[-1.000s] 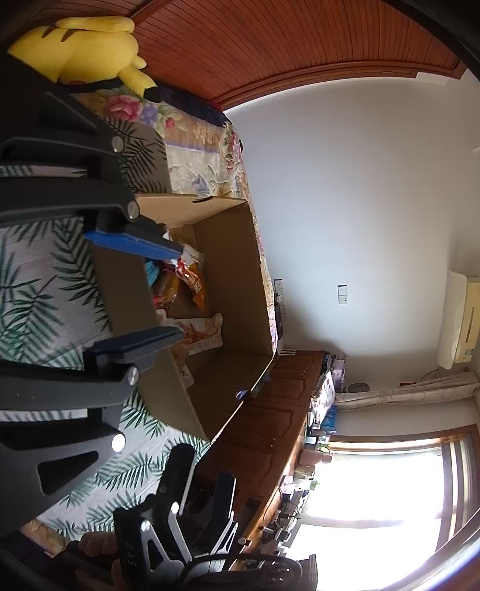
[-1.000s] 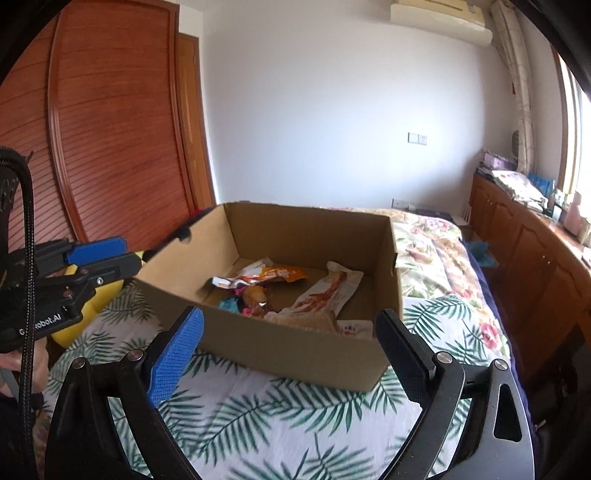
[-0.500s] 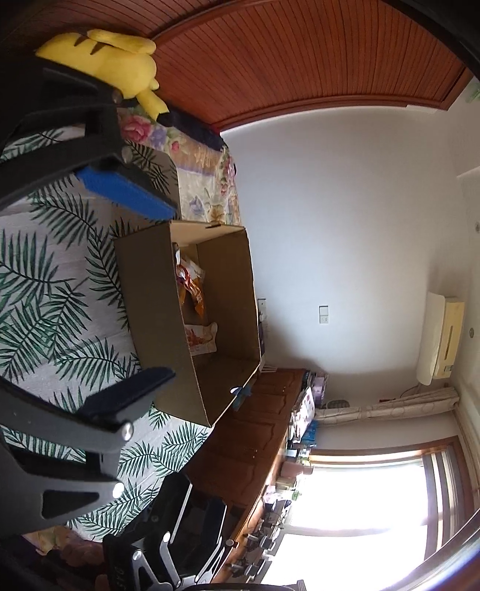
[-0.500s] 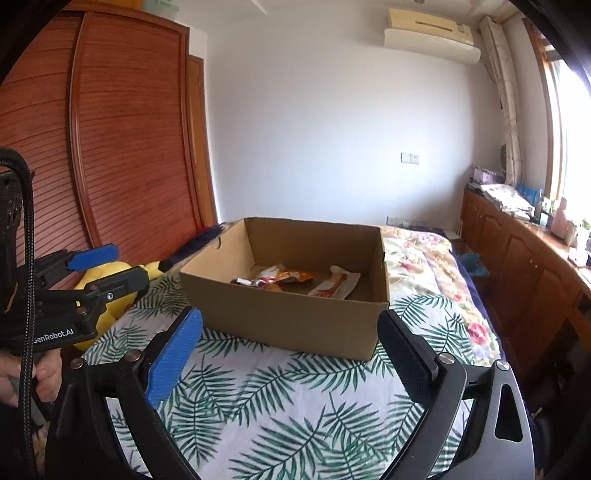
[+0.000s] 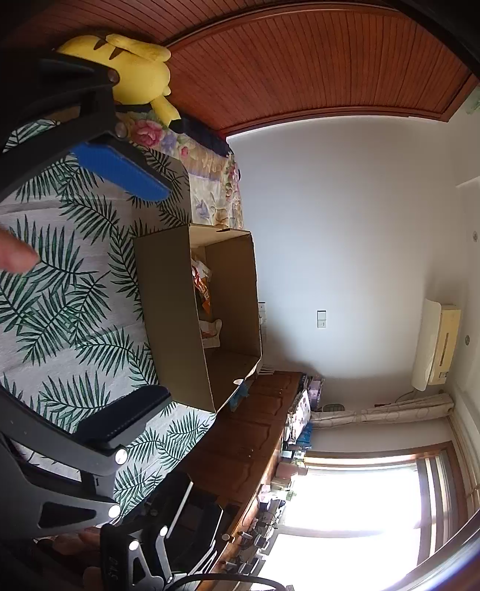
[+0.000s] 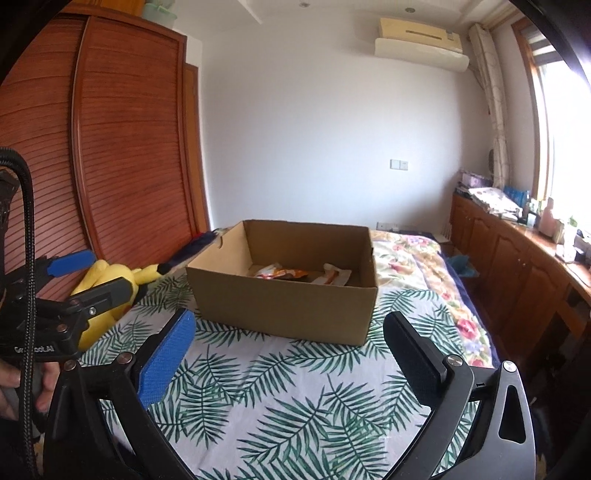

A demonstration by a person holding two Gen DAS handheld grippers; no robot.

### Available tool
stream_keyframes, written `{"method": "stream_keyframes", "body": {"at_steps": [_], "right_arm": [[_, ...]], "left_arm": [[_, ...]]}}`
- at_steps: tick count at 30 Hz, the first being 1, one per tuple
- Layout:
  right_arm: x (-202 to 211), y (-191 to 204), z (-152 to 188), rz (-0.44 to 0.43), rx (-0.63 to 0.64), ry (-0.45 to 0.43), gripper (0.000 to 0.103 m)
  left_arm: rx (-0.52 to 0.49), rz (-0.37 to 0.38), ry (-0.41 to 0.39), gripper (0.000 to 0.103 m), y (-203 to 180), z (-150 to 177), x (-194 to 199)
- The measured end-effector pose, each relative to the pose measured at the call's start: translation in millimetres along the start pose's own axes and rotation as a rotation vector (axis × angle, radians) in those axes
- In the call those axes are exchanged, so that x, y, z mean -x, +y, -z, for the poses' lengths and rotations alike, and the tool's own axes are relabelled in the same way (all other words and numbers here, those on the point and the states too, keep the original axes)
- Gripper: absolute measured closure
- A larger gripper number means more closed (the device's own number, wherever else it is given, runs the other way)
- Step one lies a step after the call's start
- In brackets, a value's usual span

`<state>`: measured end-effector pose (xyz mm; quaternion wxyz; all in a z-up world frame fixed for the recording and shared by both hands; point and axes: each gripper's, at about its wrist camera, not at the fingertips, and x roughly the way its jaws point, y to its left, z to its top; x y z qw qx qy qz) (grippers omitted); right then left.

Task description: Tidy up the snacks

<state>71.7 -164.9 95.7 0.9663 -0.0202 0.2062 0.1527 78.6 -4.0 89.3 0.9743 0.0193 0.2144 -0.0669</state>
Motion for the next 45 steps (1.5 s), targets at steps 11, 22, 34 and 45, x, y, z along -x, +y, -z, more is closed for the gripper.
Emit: {"method": "stream_keyframes", "body": {"at_steps": [11, 22, 34, 45], "right_arm": [[33, 5, 13, 0.038, -0.007, -0.044, 0.000], [68, 2, 41, 0.075, -0.045, -0.085, 0.000], [80, -5, 55, 0.094, -0.070, -0.102, 0.000], [82, -5, 56, 0.102, -0.064, -0.107, 0.000]], "left_arm": [[0.012, -0.012, -0.009, 0.002, -16, 25, 35], [0.042, -0.039, -0.041, 0.002, -15, 49, 63], [0.046, -0.054, -0.033, 0.002, -14, 59, 62], [0.048, -0.055, -0.029, 0.002, -12, 64, 62]]}}
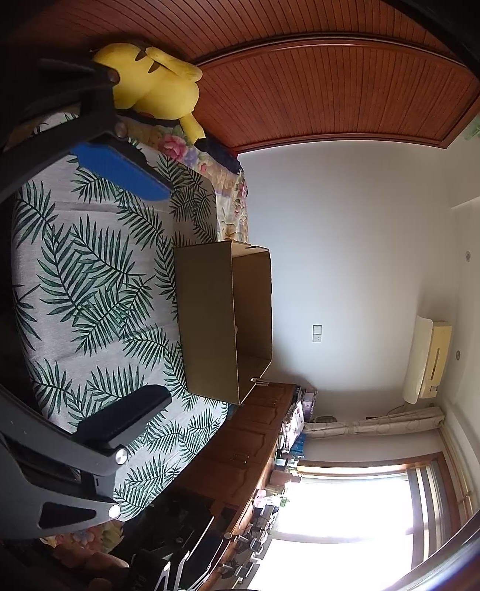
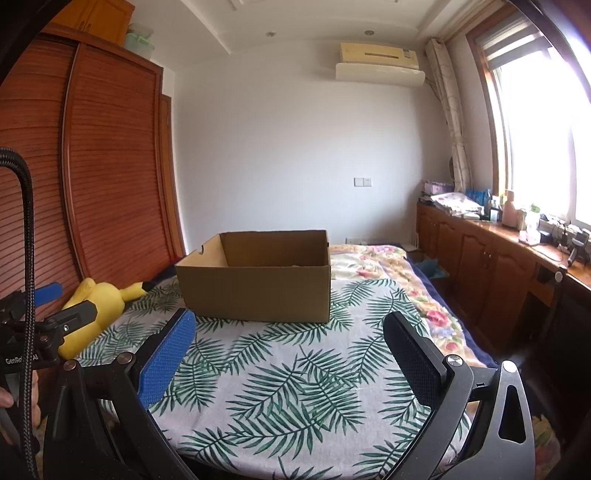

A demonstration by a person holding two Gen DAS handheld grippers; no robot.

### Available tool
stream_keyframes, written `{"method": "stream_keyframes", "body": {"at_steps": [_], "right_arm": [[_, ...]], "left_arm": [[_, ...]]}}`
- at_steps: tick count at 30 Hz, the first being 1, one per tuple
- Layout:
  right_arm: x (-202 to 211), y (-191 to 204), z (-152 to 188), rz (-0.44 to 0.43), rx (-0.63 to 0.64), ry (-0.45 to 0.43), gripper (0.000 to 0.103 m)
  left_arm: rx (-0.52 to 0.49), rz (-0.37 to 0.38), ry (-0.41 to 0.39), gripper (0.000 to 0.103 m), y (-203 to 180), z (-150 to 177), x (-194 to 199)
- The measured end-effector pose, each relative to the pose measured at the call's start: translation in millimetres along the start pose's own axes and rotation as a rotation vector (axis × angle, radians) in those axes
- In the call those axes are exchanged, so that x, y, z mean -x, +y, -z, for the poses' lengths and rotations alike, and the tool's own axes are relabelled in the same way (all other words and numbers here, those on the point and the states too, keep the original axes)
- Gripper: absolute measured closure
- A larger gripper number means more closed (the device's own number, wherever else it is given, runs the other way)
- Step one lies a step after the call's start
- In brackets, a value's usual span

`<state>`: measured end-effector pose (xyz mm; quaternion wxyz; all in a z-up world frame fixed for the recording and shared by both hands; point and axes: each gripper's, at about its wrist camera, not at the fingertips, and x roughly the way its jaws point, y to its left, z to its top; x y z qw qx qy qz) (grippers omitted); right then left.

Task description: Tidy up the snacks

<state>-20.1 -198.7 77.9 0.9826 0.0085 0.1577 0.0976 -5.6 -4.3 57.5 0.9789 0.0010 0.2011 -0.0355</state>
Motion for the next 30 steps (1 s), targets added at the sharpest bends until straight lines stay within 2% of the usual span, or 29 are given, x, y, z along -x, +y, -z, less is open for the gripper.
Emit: {"method": "stream_keyframes", "body": {"at_steps": [30], "right_arm": [[1.1, 1.3, 0.1, 0.005, 0.002, 0.000, 0.000]], "left_arm": [[0.001, 0.003, -0.005, 0.002, 0.0, 2.1, 1.7]]}}
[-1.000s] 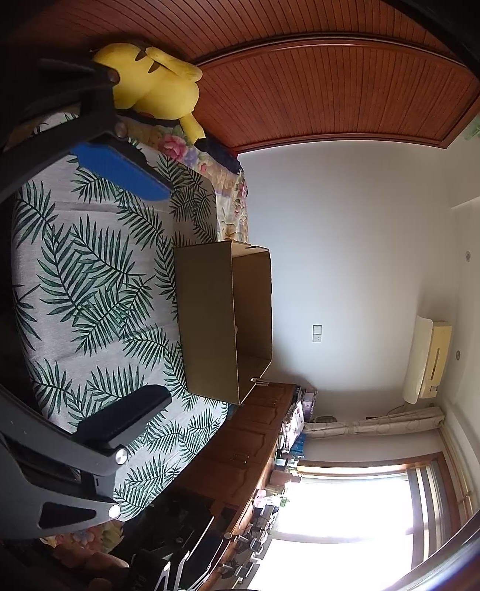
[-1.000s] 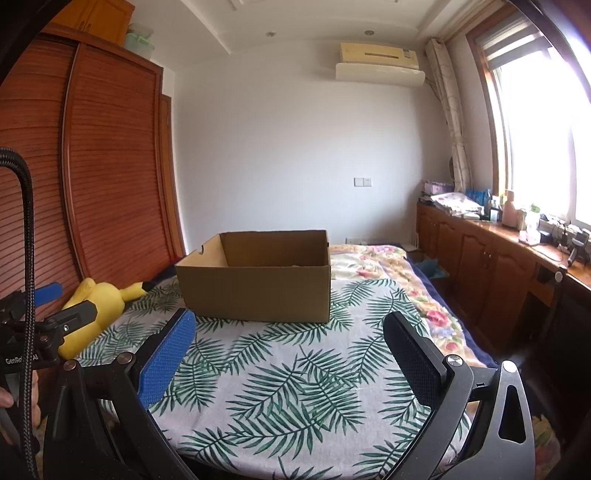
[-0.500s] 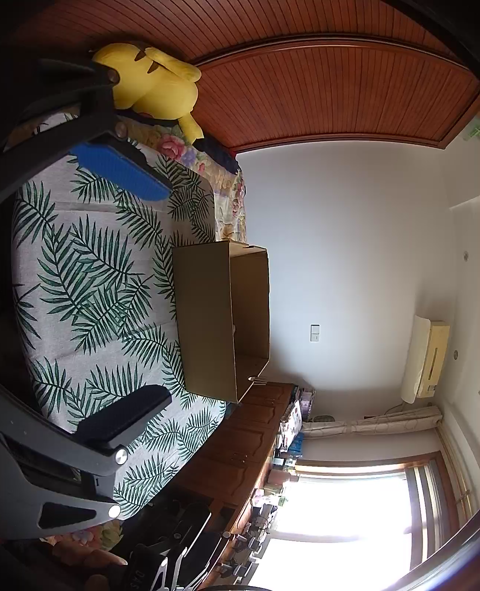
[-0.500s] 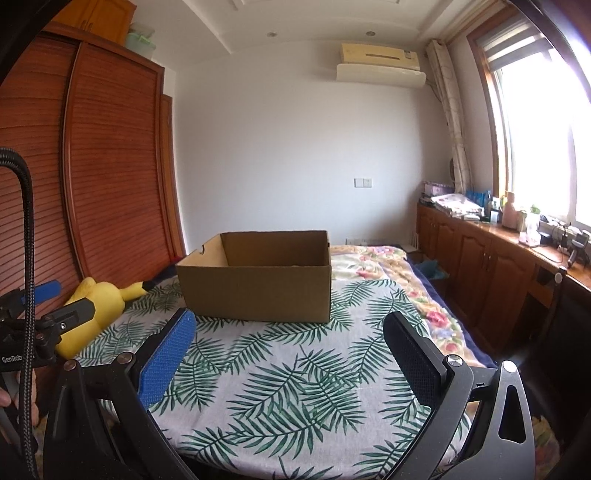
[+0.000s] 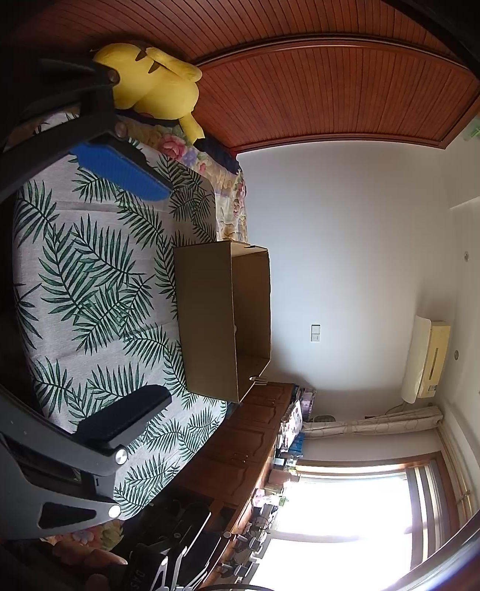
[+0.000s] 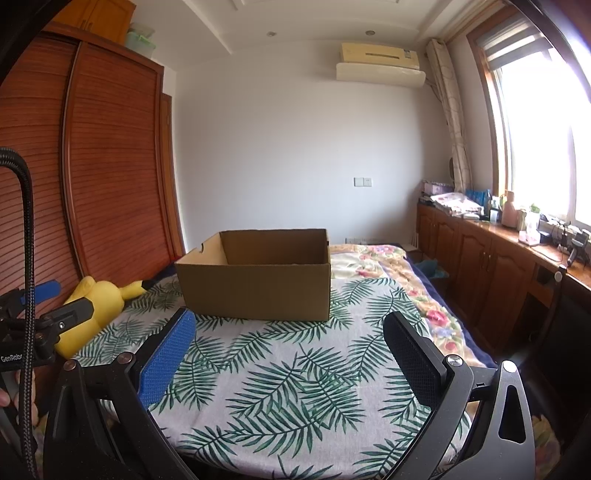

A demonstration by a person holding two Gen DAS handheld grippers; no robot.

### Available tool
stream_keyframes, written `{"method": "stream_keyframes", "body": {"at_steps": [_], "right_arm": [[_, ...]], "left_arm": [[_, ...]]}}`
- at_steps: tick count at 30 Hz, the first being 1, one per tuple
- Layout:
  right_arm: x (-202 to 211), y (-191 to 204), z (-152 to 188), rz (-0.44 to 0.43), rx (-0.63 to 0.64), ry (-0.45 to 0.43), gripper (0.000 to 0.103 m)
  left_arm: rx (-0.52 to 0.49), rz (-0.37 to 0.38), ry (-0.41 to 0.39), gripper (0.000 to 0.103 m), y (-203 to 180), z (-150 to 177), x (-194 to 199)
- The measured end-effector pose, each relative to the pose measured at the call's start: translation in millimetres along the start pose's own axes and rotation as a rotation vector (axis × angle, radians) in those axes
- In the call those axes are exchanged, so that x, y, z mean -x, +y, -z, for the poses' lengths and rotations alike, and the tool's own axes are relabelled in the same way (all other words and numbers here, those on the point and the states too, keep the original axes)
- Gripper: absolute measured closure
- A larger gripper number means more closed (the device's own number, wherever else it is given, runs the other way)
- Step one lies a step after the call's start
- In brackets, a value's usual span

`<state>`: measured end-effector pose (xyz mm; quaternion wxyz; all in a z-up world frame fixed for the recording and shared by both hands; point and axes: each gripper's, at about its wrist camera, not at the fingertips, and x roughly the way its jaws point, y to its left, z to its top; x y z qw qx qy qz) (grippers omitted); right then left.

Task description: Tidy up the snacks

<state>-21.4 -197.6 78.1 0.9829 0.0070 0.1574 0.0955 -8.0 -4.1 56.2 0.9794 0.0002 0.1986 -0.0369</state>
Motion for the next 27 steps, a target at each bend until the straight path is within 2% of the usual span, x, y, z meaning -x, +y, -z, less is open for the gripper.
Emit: {"method": "stream_keyframes", "body": {"at_steps": [27], "right_arm": [[2.3, -1.9, 1.9, 0.003, 0.001, 0.000, 0.000]], "left_arm": [[0.003, -0.004, -0.003, 0.002, -0.9, 0.7, 1.1]]}}
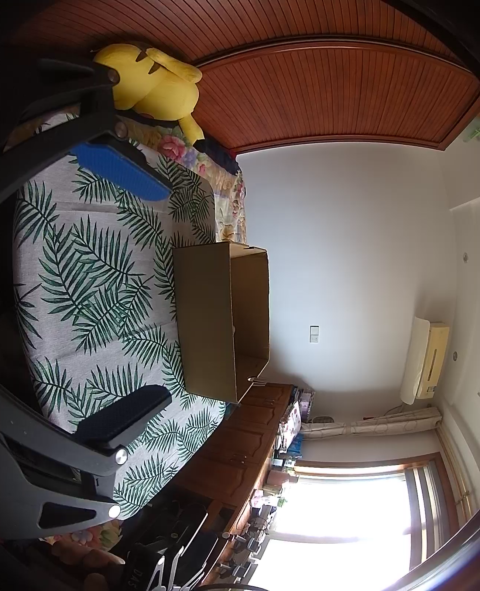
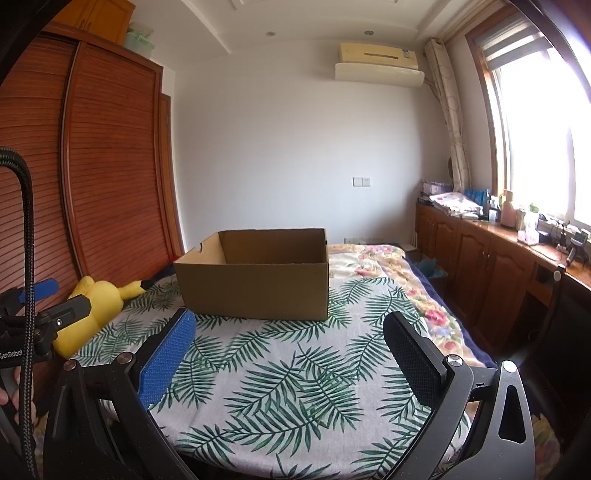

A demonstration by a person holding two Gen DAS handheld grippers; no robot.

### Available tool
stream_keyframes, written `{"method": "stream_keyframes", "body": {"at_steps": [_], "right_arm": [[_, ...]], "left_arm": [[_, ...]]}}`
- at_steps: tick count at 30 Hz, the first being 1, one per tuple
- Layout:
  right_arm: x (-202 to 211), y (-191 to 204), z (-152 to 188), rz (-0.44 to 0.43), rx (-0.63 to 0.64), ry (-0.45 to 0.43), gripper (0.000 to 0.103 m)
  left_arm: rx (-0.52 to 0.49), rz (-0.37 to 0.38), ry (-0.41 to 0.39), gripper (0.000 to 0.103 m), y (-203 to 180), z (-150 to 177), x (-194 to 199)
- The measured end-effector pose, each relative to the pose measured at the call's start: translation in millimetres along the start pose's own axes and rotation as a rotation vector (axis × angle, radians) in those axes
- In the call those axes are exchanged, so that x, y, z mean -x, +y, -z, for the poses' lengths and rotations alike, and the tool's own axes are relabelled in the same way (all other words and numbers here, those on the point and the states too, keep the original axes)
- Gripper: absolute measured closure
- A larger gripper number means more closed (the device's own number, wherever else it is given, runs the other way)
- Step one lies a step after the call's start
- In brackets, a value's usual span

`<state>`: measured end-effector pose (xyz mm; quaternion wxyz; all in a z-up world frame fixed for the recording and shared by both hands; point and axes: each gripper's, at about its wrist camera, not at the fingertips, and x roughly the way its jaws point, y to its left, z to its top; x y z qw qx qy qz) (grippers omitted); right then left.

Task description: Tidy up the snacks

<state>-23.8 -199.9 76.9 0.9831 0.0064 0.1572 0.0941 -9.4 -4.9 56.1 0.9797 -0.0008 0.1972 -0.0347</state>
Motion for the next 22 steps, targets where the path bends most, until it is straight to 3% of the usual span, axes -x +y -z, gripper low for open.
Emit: {"method": "stream_keyframes", "body": {"at_steps": [22], "right_arm": [[-0.5, -1.9, 2.1, 0.001, -0.005, 0.005, 0.000]], "left_arm": [[0.007, -0.005, -0.005, 0.002, -1.5, -0.5, 3.0]]}}
